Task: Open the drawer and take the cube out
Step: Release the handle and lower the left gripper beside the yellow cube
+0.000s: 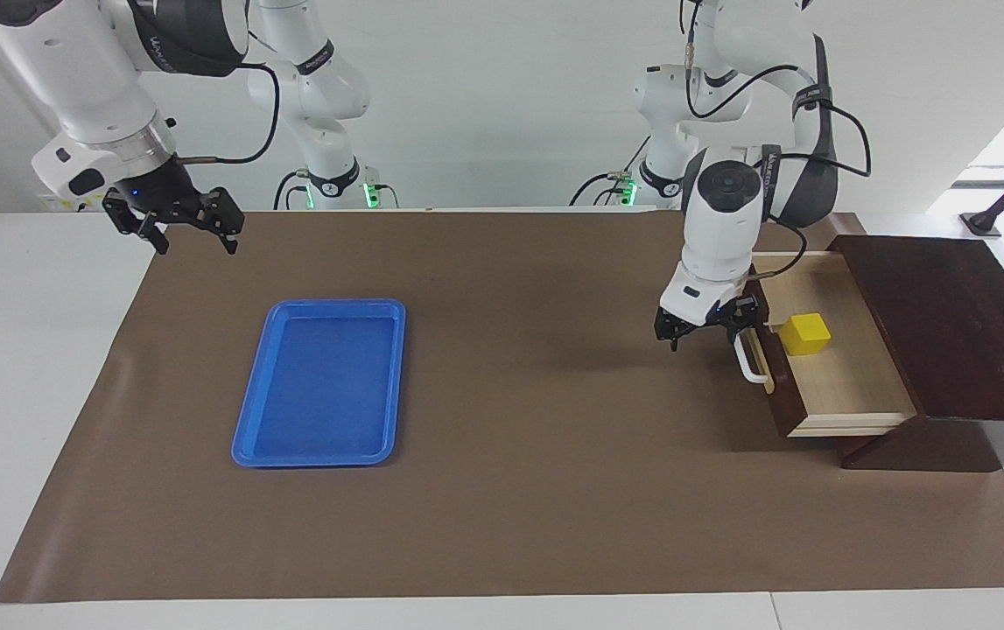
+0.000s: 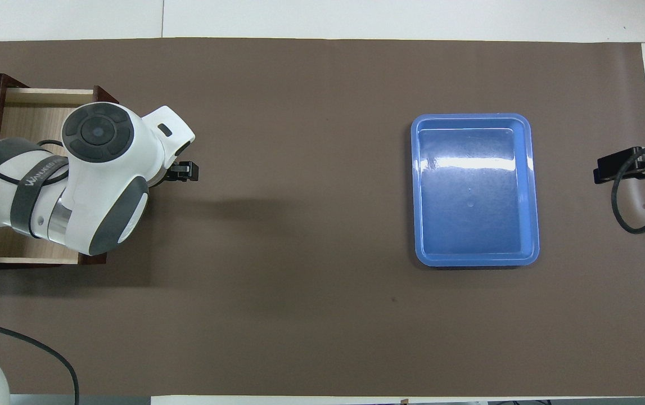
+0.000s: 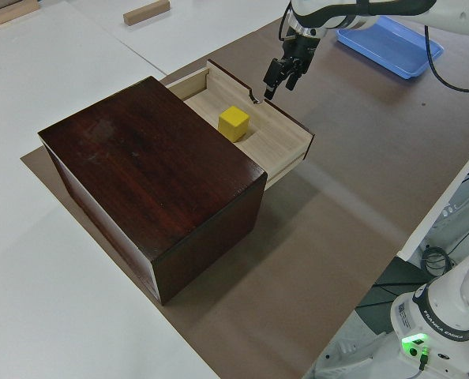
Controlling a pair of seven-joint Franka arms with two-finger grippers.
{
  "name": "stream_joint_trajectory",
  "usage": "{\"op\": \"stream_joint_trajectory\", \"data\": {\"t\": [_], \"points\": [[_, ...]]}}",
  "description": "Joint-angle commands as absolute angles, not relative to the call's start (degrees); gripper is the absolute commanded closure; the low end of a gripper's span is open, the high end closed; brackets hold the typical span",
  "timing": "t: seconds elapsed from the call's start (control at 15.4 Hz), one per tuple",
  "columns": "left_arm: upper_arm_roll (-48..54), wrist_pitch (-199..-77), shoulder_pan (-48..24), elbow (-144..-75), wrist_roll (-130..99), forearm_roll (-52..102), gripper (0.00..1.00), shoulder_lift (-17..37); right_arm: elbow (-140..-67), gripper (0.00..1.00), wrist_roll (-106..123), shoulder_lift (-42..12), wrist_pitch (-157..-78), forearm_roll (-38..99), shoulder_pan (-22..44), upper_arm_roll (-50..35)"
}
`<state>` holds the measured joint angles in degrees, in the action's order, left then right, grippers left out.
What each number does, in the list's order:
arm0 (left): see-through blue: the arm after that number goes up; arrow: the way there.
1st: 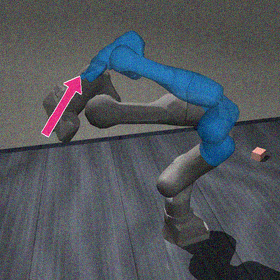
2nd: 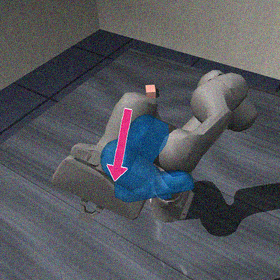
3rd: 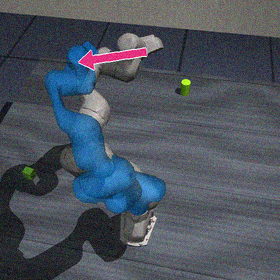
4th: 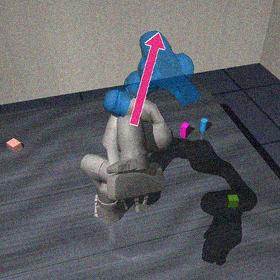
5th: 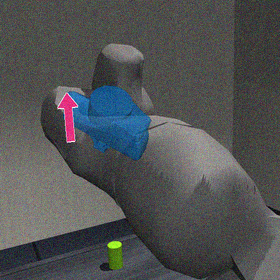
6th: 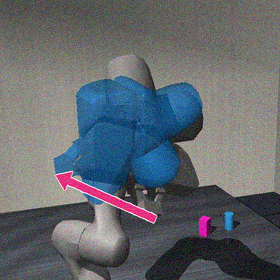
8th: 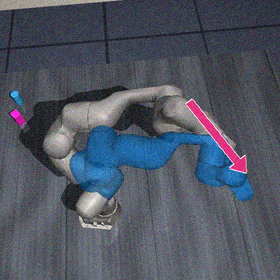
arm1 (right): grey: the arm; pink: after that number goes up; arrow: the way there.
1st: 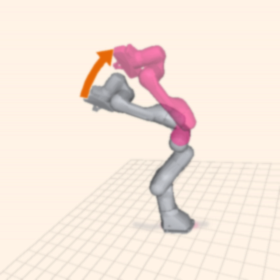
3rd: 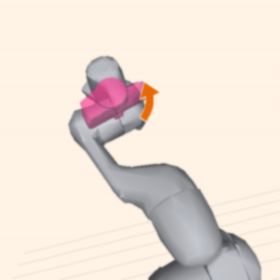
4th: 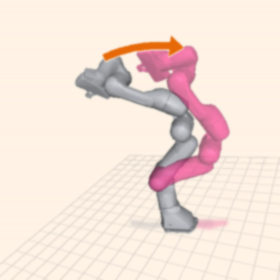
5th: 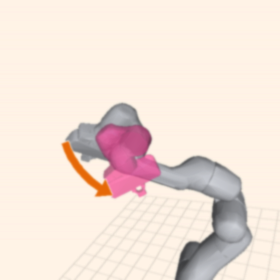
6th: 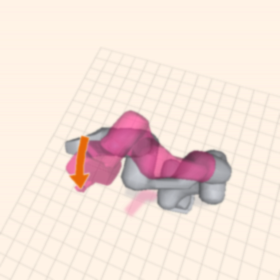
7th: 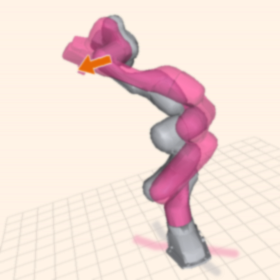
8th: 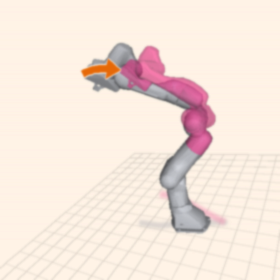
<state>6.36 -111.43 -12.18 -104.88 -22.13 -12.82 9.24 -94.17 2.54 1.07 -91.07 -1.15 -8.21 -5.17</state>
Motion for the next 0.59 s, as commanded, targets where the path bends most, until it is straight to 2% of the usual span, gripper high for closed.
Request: {"op": "stream_joint_trajectory", "data": {"t": [0.0, 0.26, 0.52], "points": [[5.8, -97.6, -8.7, -90.2, -22.9, -9.7, 0.0, 12.8, -95.2, 0.0, 4.6, 2.0, -90.8, 0.1, -9.5, -5.8], [5.8, -96.4, 0.9, -88.2, -24.9, -6.6, 0.0, 11.8, -95.2, 0.0, 4.6, 2.0, -90.8, 0.1, -9.5, -5.8], [5.7, -100.7, 6.8, -91.8, -46.9, -6.9, 0.0, 10.4, -95.2, 0.0, 4.6, 2.0, -90.8, 1.4, -9.6, -5.8]]}}
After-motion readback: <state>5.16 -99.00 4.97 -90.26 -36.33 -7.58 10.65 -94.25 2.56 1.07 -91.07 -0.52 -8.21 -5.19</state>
